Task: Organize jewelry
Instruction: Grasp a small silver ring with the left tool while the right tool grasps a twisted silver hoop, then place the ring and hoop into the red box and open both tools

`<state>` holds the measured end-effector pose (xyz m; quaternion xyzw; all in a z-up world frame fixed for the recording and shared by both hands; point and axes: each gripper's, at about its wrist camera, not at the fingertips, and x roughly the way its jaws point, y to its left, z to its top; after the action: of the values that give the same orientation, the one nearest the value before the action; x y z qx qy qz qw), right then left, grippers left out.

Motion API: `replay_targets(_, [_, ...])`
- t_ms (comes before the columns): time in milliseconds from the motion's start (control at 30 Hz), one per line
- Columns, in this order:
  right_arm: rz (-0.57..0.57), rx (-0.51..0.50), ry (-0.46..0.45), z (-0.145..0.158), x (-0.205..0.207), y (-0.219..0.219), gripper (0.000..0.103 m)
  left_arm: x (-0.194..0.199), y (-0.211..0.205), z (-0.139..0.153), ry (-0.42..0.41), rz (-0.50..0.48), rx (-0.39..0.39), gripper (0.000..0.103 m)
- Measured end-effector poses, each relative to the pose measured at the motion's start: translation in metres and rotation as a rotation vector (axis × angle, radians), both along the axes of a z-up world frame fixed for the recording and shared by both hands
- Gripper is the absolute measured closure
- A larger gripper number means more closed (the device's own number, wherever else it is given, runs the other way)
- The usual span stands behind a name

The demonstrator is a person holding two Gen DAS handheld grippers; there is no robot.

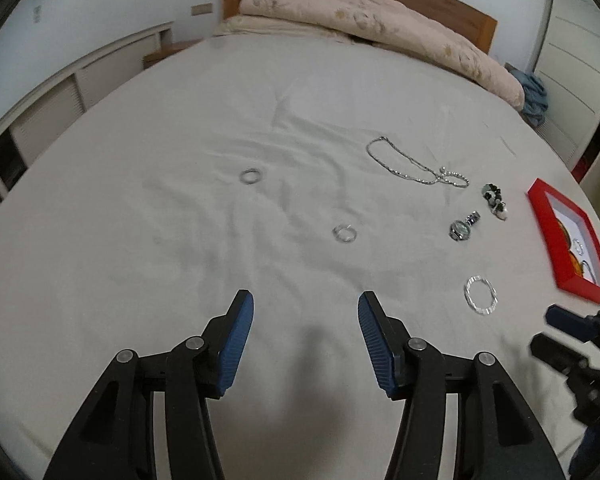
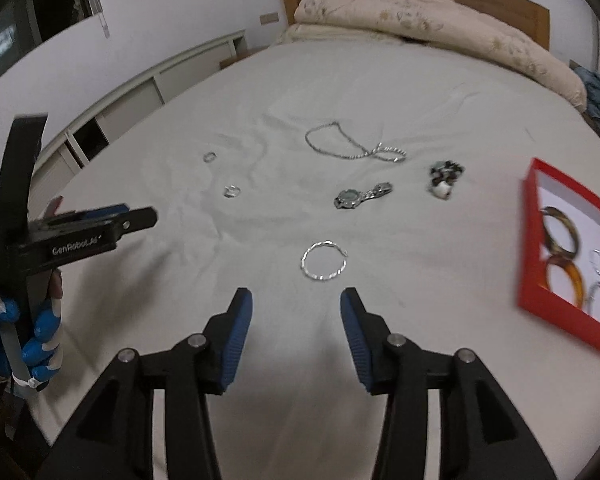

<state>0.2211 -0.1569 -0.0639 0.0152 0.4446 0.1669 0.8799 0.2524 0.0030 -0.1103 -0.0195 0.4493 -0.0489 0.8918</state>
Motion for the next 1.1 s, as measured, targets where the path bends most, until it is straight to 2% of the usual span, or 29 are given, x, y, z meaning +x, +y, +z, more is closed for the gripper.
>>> replay_targets(133, [-0.001, -0.012, 0.012, -0.024, 0.024, 0.002, 0.059, 0.032, -0.020, -0.016, -0.003, -0.041, 0.023, 0.049])
replay_targets(367, [0.026, -0.050, 0.010, -0.050, 0.042, 0.007, 0.059, 0.064, -0.030, -0.040, 0.012, -0.048, 0.051, 0.050])
replay_targets(533, [0.024, -0.055, -0.005, -0.055, 0.046, 0.007, 0.061, 0.071, -0.030, -0.044, 0.011, -0.061, 0.020, 0.066])
replay_targets(600, [0.026, -0.060, -0.012, -0.056, 0.048, 0.007, 0.067, 0.069, -0.029, -0.043, 0.010, -0.071, 0.015, 0.077])
replay_targets(667, [0.028, -0.047, -0.010, -0.056, 0.051, 0.005, 0.067, 0.066, -0.028, -0.040, 0.011, -0.077, 0.012, 0.084])
replay_targets(933, [0.014, 0.001, -0.015, -0.043, 0.044, -0.009, 0.068, 0.057, -0.031, -0.030, 0.014, -0.079, 0.013, 0.084])
replay_targets(1100, [-0.032, 0.033, -0.053, -0.019, 0.032, -0.032, 0.068, 0.048, -0.055, -0.009, 0.000, -0.111, -0.005, 0.084])
